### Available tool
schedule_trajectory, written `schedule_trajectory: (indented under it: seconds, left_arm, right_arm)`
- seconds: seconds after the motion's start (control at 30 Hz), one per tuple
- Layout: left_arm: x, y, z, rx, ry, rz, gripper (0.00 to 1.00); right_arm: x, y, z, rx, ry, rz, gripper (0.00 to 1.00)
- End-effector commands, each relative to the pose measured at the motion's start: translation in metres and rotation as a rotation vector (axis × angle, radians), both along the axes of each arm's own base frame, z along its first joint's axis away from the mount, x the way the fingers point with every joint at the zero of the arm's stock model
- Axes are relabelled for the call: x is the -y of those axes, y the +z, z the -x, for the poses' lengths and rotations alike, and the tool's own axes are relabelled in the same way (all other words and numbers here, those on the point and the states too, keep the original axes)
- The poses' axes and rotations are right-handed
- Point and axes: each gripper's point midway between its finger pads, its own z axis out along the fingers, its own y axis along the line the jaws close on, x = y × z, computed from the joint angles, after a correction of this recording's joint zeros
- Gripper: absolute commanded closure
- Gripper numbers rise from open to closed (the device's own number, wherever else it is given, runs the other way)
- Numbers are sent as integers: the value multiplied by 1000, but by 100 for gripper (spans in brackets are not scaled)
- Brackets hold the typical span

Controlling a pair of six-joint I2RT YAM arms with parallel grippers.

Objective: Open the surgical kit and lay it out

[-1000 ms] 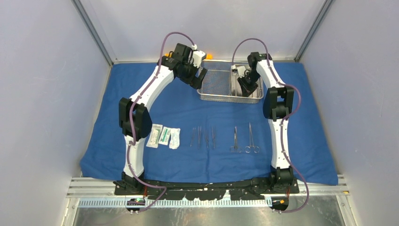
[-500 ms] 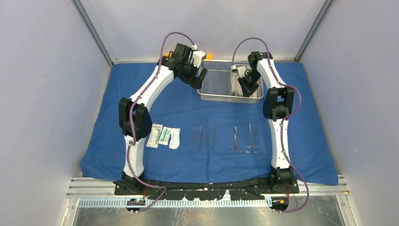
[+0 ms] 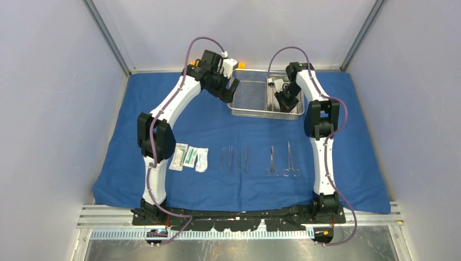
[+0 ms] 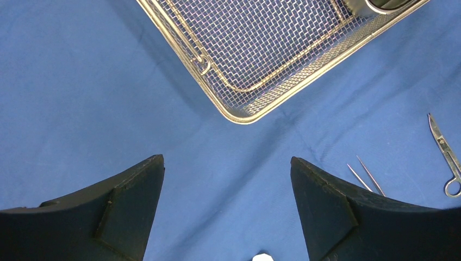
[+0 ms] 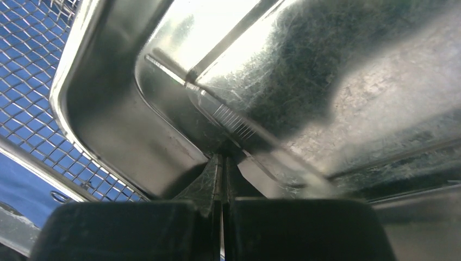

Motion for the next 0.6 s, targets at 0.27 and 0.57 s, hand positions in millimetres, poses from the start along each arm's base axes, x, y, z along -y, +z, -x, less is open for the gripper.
schedule_trajectory:
  seconds: [0.27, 0.57]
  left_arm:
    - [2, 31, -3, 67, 0, 53, 12]
    - [2, 30, -4, 67, 0, 49, 12]
  right_arm:
    - [4, -18, -21, 163, -73, 93, 100]
    - [1, 11, -75, 442, -241, 55, 100]
